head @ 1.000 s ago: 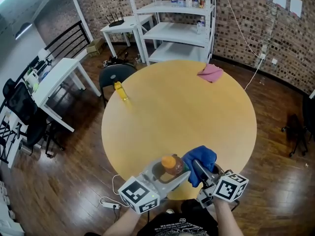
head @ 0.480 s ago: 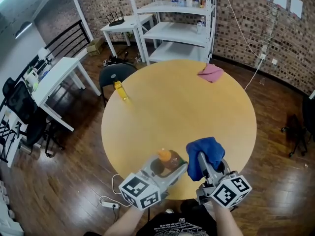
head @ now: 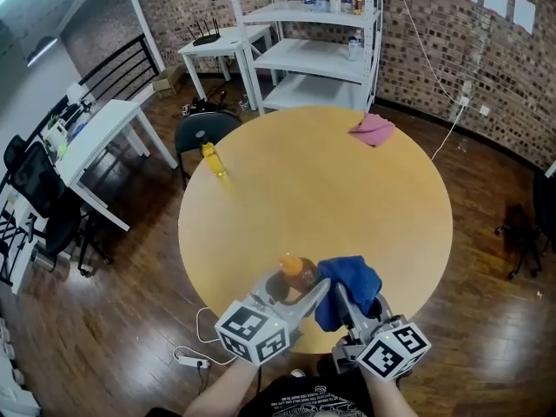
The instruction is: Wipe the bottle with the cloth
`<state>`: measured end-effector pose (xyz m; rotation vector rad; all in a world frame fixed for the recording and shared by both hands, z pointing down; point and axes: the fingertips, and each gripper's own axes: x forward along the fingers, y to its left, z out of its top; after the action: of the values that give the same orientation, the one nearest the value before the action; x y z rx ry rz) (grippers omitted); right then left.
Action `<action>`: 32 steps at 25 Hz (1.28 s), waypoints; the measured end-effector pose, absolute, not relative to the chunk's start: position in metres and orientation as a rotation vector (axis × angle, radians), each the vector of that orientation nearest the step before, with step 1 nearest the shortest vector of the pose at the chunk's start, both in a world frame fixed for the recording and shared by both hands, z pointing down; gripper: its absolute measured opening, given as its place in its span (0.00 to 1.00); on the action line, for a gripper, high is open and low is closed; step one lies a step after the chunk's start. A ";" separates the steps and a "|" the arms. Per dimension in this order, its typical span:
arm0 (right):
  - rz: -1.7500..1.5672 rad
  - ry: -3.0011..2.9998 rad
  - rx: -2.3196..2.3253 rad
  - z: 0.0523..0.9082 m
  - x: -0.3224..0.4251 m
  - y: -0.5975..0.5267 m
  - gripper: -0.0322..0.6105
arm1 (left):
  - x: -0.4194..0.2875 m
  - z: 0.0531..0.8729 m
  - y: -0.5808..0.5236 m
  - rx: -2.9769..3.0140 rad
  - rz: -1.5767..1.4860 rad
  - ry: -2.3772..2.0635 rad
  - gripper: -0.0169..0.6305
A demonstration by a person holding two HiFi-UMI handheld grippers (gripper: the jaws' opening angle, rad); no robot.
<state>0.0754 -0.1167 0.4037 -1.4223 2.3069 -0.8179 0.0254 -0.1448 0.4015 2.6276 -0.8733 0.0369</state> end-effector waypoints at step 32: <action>-1.026 2.470 -1.175 0.435 0.027 -0.061 0.22 | 0.027 0.397 -0.160 2.641 0.065 -0.919 0.45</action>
<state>0.0272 -0.0613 0.4347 -1.1749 2.4696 -1.0260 0.0267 -0.1604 0.3971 2.6409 -0.9188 0.0653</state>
